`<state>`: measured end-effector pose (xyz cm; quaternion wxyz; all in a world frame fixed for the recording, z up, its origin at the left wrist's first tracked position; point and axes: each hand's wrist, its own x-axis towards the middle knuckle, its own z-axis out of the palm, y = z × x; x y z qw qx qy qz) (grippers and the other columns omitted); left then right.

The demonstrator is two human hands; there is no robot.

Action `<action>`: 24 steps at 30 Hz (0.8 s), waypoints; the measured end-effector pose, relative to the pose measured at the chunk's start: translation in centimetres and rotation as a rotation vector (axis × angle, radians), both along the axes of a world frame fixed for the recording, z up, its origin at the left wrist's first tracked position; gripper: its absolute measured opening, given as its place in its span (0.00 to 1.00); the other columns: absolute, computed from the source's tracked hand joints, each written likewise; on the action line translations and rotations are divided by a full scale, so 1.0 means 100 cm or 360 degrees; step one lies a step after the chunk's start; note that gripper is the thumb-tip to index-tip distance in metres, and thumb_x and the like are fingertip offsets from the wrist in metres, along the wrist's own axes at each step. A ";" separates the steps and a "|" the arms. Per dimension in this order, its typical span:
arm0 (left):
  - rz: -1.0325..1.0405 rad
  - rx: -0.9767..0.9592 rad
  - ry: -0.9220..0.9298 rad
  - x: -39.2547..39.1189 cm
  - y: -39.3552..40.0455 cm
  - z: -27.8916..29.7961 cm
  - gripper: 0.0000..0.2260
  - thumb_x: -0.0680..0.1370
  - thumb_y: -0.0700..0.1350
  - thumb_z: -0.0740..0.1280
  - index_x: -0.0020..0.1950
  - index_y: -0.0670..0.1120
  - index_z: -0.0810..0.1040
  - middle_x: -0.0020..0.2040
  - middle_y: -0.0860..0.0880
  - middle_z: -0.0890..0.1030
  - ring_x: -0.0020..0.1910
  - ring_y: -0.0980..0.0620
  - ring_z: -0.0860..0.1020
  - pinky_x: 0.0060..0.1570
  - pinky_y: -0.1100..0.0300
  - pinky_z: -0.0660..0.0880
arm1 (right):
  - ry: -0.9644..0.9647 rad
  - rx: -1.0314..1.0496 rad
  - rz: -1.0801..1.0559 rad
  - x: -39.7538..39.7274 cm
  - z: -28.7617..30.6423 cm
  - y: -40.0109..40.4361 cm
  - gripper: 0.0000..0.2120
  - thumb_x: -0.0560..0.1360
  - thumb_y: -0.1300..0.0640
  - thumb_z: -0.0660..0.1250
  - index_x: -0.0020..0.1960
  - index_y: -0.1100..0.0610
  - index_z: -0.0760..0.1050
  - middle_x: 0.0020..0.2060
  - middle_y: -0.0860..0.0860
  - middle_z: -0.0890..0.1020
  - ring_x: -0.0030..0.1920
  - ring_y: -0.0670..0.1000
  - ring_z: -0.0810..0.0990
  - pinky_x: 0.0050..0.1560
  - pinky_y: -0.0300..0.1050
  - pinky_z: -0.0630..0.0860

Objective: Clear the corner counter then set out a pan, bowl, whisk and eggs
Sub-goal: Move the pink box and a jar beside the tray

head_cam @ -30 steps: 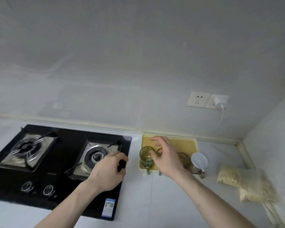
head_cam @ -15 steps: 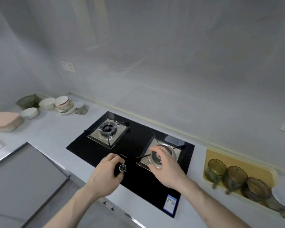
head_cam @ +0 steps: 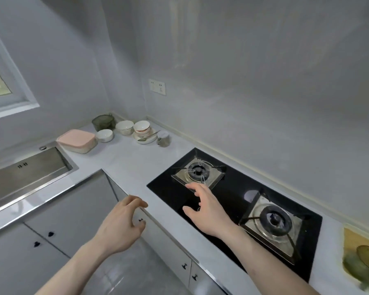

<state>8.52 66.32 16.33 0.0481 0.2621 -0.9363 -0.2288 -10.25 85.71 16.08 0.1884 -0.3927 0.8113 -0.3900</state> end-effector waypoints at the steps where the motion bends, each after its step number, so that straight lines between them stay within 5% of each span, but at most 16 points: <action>1: 0.0031 0.0006 0.0010 0.006 -0.012 0.001 0.16 0.74 0.48 0.70 0.62 0.58 0.75 0.65 0.61 0.71 0.62 0.56 0.74 0.58 0.66 0.67 | 0.0005 0.0004 0.0038 0.002 0.002 -0.016 0.28 0.77 0.50 0.67 0.75 0.43 0.64 0.72 0.36 0.63 0.70 0.39 0.67 0.72 0.46 0.70; 4: 0.0109 0.0026 0.0018 0.016 -0.041 0.002 0.16 0.75 0.47 0.70 0.61 0.58 0.74 0.65 0.61 0.71 0.53 0.56 0.73 0.54 0.64 0.66 | 0.0006 0.0015 0.0107 0.000 0.003 -0.056 0.28 0.77 0.50 0.68 0.75 0.43 0.64 0.73 0.36 0.63 0.71 0.40 0.66 0.72 0.47 0.70; 14: 0.0287 -0.0018 0.0007 0.006 -0.159 -0.001 0.17 0.76 0.49 0.70 0.63 0.58 0.74 0.67 0.61 0.70 0.65 0.55 0.73 0.57 0.65 0.66 | -0.0123 0.0000 0.0231 -0.036 -0.011 -0.198 0.28 0.76 0.50 0.68 0.74 0.44 0.65 0.69 0.36 0.65 0.68 0.39 0.67 0.72 0.44 0.69; 24: 0.0363 0.0039 0.0059 -0.055 -0.299 -0.007 0.17 0.74 0.49 0.69 0.59 0.63 0.71 0.63 0.63 0.70 0.64 0.56 0.73 0.63 0.60 0.70 | -0.0227 0.0036 0.0215 -0.120 -0.014 -0.324 0.26 0.77 0.50 0.69 0.73 0.41 0.64 0.68 0.37 0.65 0.68 0.42 0.70 0.67 0.43 0.72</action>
